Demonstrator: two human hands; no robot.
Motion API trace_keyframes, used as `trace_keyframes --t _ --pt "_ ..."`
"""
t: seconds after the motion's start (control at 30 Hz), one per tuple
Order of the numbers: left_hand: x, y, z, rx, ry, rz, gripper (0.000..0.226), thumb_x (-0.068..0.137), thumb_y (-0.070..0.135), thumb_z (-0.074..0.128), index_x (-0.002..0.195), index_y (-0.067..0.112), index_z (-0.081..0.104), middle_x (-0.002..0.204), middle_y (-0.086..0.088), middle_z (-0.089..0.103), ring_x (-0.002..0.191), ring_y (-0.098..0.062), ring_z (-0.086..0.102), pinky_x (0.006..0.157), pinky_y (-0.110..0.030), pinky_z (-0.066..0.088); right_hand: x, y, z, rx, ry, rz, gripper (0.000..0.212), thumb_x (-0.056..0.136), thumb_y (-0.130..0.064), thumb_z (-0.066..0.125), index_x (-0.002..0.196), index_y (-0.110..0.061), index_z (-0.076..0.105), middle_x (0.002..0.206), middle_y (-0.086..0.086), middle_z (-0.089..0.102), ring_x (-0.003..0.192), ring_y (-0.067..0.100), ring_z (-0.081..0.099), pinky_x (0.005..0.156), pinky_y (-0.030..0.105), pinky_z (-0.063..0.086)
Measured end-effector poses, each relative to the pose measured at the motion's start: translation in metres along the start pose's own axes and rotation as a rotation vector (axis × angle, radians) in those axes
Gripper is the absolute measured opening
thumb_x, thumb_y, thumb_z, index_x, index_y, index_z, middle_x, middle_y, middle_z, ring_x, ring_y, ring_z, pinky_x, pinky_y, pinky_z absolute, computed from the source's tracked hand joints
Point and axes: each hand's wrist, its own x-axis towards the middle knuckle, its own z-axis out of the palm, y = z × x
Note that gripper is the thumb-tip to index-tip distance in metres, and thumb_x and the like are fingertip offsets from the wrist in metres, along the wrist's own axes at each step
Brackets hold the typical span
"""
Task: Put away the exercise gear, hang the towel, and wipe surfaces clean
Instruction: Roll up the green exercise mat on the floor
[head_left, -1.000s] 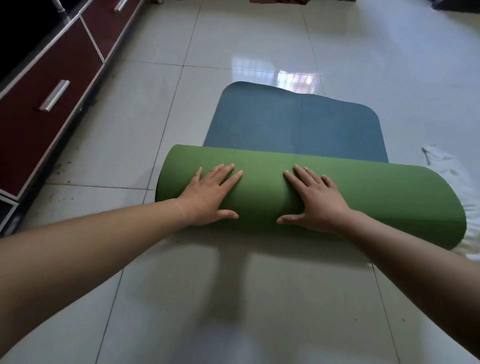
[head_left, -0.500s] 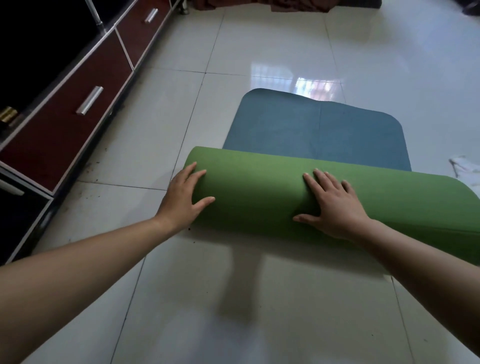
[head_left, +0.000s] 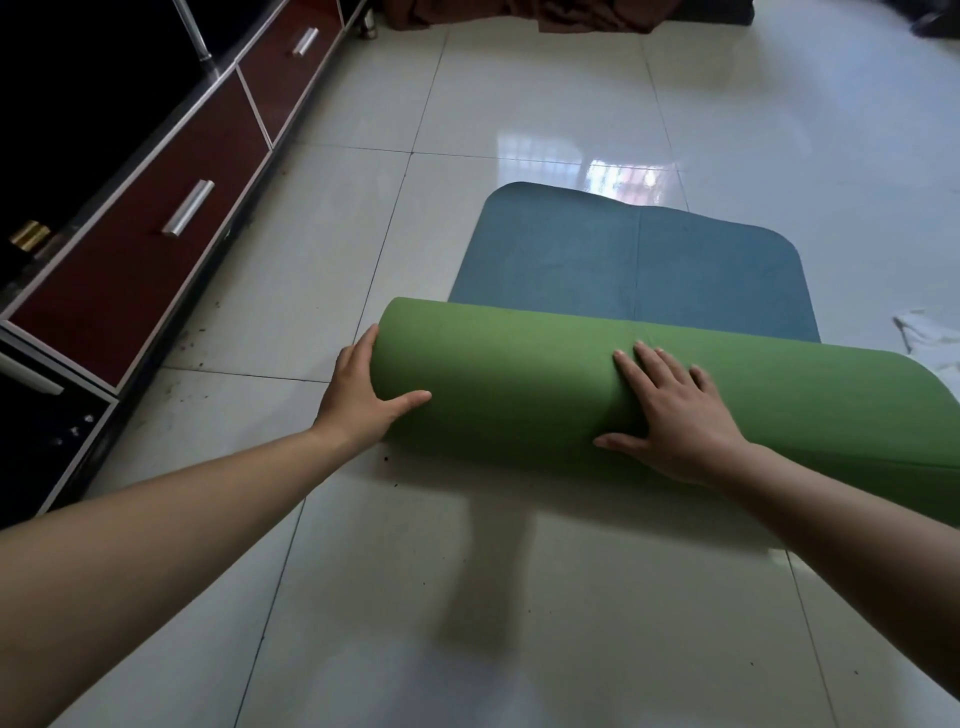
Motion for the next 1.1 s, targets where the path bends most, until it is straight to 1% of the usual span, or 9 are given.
trace_keyframes --t 0.07,0.3,0.47,0.53,0.6,0.73,0.83,0.97,1.1 --pt "0.000 0.001 -0.001 0.008 -0.010 -0.014 0.097 0.071 0.036 0.079 0.147 0.023 0.020 0.144 -0.006 0.033 0.130 -0.022 0.037 0.104 -0.034 0.034 -0.001 -0.001 -0.001 0.001 -0.003 0.002 0.103 0.073 -0.076 0.048 0.149 -0.026 -0.001 0.158 0.001 -0.001 0.145 0.020 0.001 0.116 0.046 0.009" --pt "-0.002 0.007 -0.008 0.028 -0.036 0.015 0.092 0.070 0.033 0.080 0.144 0.017 0.028 0.139 -0.007 0.043 0.124 -0.024 0.043 0.099 -0.031 0.036 -0.006 0.000 -0.001 -0.011 0.002 0.000 0.104 0.072 -0.077 0.046 0.149 -0.025 -0.001 0.158 0.001 0.000 0.145 0.020 0.001 0.116 0.046 0.012" --pt "-0.004 0.008 -0.013 0.085 -0.079 0.015 0.092 0.069 0.041 0.079 0.142 0.014 0.031 0.134 -0.011 0.046 0.118 -0.026 0.047 0.100 -0.038 0.042 -0.011 0.003 -0.007 -0.018 0.018 -0.016 0.106 0.069 -0.079 0.048 0.149 -0.026 0.003 0.158 0.001 0.006 0.144 0.020 0.006 0.115 0.045 0.016" --pt "-0.008 0.010 -0.016 0.090 -0.089 0.014 0.091 0.069 0.042 0.079 0.142 0.014 0.031 0.132 -0.010 0.047 0.117 -0.026 0.048 0.099 -0.038 0.042 -0.013 0.004 -0.012 -0.018 0.018 -0.021 0.108 0.067 -0.079 0.051 0.149 -0.026 0.005 0.157 0.001 0.008 0.144 0.020 0.008 0.114 0.043 0.017" --pt "-0.014 0.011 -0.019 0.091 -0.094 0.017 0.090 0.069 0.043 0.078 0.141 0.014 0.032 0.131 -0.011 0.048 0.116 -0.026 0.048 0.098 -0.037 0.043 -0.016 0.004 -0.015 -0.027 -0.002 -0.024 0.115 0.061 -0.081 0.054 0.149 -0.026 0.004 0.157 0.001 0.008 0.144 0.020 0.008 0.114 0.042 0.017" --pt "-0.027 0.013 -0.024 0.104 -0.103 -0.016 0.091 0.070 0.044 0.078 0.141 0.012 0.031 0.133 -0.011 0.047 0.117 -0.026 0.048 0.097 -0.034 0.042 -0.016 -0.001 -0.014 -0.075 -0.091 -0.027 0.135 0.048 -0.083 0.062 0.148 -0.024 -0.007 0.157 0.001 -0.001 0.144 0.021 0.001 0.115 0.047 0.013" --pt "-0.036 0.011 -0.030 0.142 -0.138 -0.058 0.090 0.070 0.046 0.076 0.140 0.011 0.033 0.132 -0.010 0.049 0.115 -0.025 0.051 0.095 -0.034 0.044 -0.016 -0.009 -0.016 -0.100 -0.098 -0.059 0.130 0.050 -0.081 0.063 0.148 -0.024 0.001 0.156 -0.001 0.011 0.142 0.018 0.012 0.112 0.046 0.021" --pt "-0.045 0.009 -0.048 0.138 -0.187 -0.101 0.080 0.071 0.044 0.076 0.134 0.011 0.039 0.125 -0.007 0.055 0.106 -0.022 0.055 0.086 -0.030 0.046 -0.023 -0.018 -0.020 -0.076 -0.083 -0.120 0.120 0.053 -0.082 0.060 0.147 -0.025 0.013 0.151 -0.005 0.025 0.137 0.016 0.026 0.107 0.041 0.027" --pt "-0.047 0.000 -0.075 0.135 -0.242 -0.180 0.076 0.069 0.046 0.077 0.129 0.013 0.043 0.118 -0.005 0.058 0.100 -0.023 0.056 0.083 -0.036 0.051 -0.027 -0.038 -0.025 -0.037 -0.055 -0.163 0.113 0.053 -0.084 0.058 0.144 -0.029 0.021 0.147 -0.008 0.033 0.133 0.015 0.033 0.103 0.037 0.031"
